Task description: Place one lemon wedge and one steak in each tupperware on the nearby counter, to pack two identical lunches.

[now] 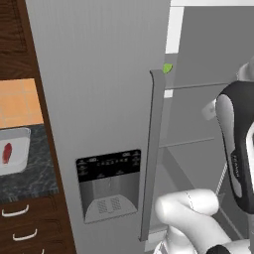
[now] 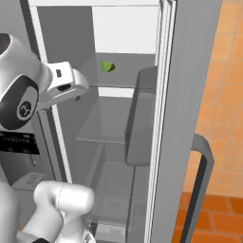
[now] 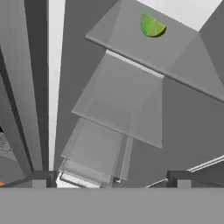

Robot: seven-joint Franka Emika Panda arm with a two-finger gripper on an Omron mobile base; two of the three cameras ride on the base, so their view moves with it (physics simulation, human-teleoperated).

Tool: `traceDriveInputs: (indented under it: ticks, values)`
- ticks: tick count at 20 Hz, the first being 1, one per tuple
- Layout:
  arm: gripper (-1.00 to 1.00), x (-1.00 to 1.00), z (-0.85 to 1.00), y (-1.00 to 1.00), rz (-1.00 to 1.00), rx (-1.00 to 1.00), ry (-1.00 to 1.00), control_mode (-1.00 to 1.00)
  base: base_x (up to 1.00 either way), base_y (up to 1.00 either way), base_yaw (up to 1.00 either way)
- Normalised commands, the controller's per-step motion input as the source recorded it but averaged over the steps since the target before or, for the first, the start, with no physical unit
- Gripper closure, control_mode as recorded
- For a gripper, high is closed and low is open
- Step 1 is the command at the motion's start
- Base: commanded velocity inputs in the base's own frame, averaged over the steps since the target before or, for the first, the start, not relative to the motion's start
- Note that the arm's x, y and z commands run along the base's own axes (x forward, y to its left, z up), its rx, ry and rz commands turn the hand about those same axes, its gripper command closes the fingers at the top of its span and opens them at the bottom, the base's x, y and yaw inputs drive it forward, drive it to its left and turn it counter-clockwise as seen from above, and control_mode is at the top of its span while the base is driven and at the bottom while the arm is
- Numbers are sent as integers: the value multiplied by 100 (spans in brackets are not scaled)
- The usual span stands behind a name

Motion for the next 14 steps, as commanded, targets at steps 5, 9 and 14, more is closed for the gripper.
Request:
traceDriveInputs:
  ticks: [5,9,14]
  values:
    - [-100,78,25,0,0,0,7,-100,0,0,0]
    - [-100,79,0,0,0,7,6,-100,0,0,0]
    - [-100,55,0,-4,5,20,0,-100,0,0,0]
